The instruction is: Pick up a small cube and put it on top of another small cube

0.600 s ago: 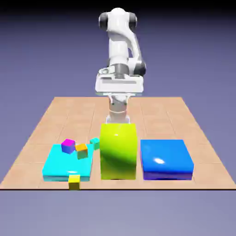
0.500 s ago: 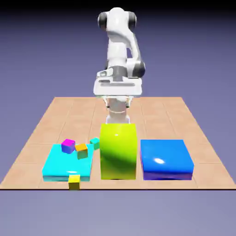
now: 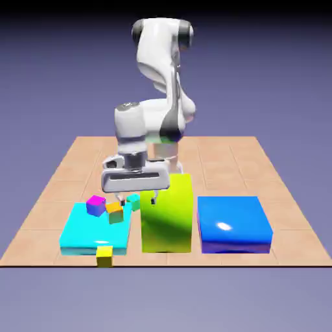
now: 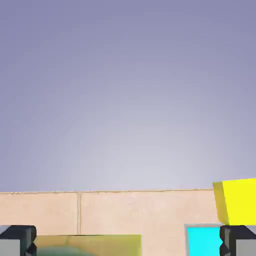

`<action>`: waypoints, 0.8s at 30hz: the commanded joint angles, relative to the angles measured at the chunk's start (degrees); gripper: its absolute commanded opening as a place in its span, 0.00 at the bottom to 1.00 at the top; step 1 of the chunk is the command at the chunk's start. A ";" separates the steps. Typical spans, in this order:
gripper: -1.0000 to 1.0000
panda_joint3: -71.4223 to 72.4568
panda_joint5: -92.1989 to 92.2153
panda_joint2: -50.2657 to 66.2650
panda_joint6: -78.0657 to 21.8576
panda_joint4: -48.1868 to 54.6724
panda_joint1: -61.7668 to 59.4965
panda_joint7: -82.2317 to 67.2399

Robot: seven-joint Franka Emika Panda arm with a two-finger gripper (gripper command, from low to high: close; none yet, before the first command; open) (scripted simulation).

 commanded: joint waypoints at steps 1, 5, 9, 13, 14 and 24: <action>0.50 -1.32 0.88 2.08 -1.45 1.43 0.72 -1.05; 0.50 -6.59 4.39 10.39 -7.22 7.14 3.47 -5.25; 0.50 -11.86 7.90 18.69 -12.99 12.85 6.21 -9.45; 0.50 -17.13 11.42 27.00 -18.76 18.56 8.96 -13.66; 0.50 -18.44 12.29 29.07 -20.20 19.99 9.65 -14.71; 0.50 -17.79 13.28 40.68 -22.76 27.27 7.14 -18.23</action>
